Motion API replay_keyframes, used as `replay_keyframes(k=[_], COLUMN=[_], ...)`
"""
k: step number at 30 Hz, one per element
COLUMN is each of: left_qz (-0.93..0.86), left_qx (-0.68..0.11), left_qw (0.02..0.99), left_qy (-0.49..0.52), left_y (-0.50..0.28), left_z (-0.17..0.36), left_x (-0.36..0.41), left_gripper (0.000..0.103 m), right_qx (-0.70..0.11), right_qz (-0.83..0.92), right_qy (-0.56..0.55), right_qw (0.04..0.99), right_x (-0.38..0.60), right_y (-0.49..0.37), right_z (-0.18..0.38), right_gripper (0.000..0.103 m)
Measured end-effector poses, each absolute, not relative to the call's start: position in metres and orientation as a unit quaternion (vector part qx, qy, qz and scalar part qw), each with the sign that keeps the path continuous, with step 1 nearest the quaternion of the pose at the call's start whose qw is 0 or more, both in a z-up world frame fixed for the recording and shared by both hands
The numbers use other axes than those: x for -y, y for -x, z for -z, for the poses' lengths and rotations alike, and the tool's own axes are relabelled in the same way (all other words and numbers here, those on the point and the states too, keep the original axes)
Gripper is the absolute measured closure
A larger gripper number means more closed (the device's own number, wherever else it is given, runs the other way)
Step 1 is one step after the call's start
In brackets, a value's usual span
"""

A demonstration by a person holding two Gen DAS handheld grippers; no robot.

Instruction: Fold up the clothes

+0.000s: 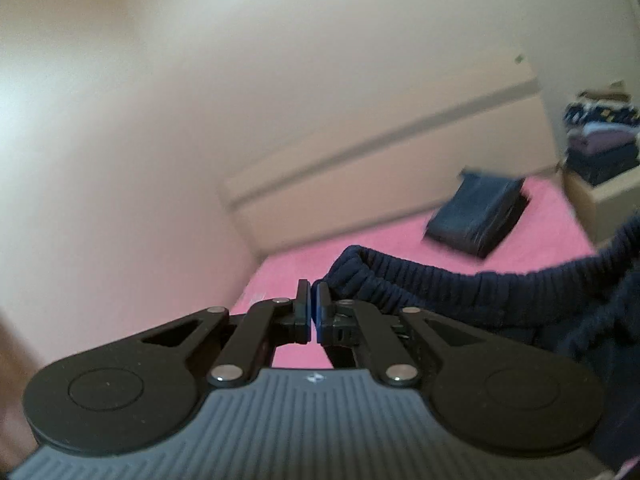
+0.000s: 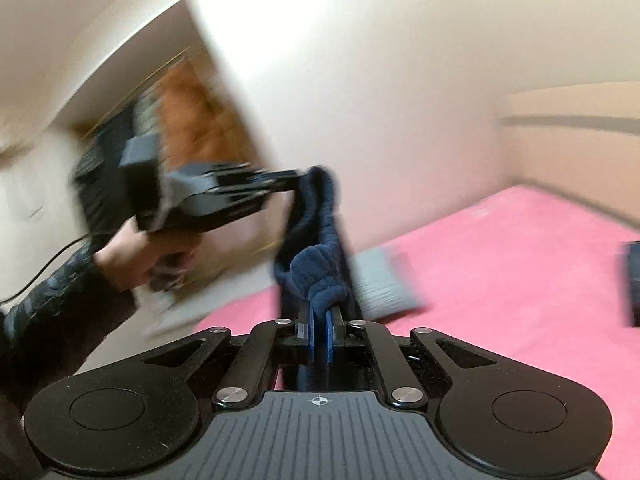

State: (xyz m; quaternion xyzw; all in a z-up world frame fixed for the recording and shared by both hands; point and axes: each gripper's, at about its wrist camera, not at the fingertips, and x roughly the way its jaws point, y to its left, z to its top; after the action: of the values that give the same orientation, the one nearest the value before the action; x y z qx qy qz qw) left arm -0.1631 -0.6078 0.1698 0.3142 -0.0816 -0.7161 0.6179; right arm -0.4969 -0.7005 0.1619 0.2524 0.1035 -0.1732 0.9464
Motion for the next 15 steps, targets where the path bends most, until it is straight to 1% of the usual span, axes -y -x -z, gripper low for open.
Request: replay_keyframes(k=[2, 3, 4, 5, 6, 7, 8, 9, 10, 13, 15], left_qz=[0.732, 0.738, 0.741, 0.742, 0.741, 0.740, 0.731, 0.724, 0.718, 0.690, 0.653], left_qx=[0.082, 0.078, 0.063, 0.035, 0.004, -0.026, -0.049, -0.075, -0.101, -0.182, -0.234], left_qw=[0.597, 0.588, 0.581, 0.576, 0.572, 0.566, 0.567, 0.570, 0.572, 0.571, 0.575], left_qy=[-0.318, -0.323, -0.330, -0.341, -0.352, -0.362, -0.377, -0.381, -0.383, -0.406, -0.434], left_y=[0.207, 0.230, 0.251, 0.268, 0.286, 0.303, 0.316, 0.320, 0.323, 0.309, 0.286], left_z=[-0.155, -0.142, -0.122, -0.094, -0.066, -0.038, -0.012, 0.013, 0.037, 0.096, 0.128], left_x=[0.662, 0.694, 0.731, 0.766, 0.800, 0.834, 0.857, 0.864, 0.869, 0.843, 0.808], left_gripper=[0.102, 0.099, 0.091, 0.084, 0.063, 0.064, 0.066, 0.067, 0.066, 0.064, 0.062], right_qx=[-0.109, -0.117, -0.125, -0.146, -0.166, -0.194, -0.221, -0.249, -0.276, -0.355, -0.379], right_qz=[0.229, 0.257, 0.284, 0.311, 0.336, 0.342, 0.348, 0.354, 0.359, 0.372, 0.351], right_qy=[-0.260, -0.264, -0.269, -0.276, -0.283, -0.285, -0.287, -0.288, -0.290, -0.293, -0.311], right_qw=[0.932, 0.922, 0.912, 0.898, 0.883, 0.874, 0.865, 0.854, 0.843, 0.806, 0.798], right_x=[0.747, 0.774, 0.801, 0.832, 0.863, 0.877, 0.890, 0.904, 0.917, 0.957, 0.944], right_y=[0.542, 0.564, 0.586, 0.604, 0.622, 0.629, 0.636, 0.642, 0.649, 0.669, 0.668], right_z=[-0.144, -0.131, -0.117, -0.087, -0.057, -0.034, -0.010, 0.014, 0.038, 0.108, 0.132], right_gripper=[0.100, 0.099, 0.099, 0.099, 0.098, 0.086, 0.058, 0.047, 0.047, 0.047, 0.047])
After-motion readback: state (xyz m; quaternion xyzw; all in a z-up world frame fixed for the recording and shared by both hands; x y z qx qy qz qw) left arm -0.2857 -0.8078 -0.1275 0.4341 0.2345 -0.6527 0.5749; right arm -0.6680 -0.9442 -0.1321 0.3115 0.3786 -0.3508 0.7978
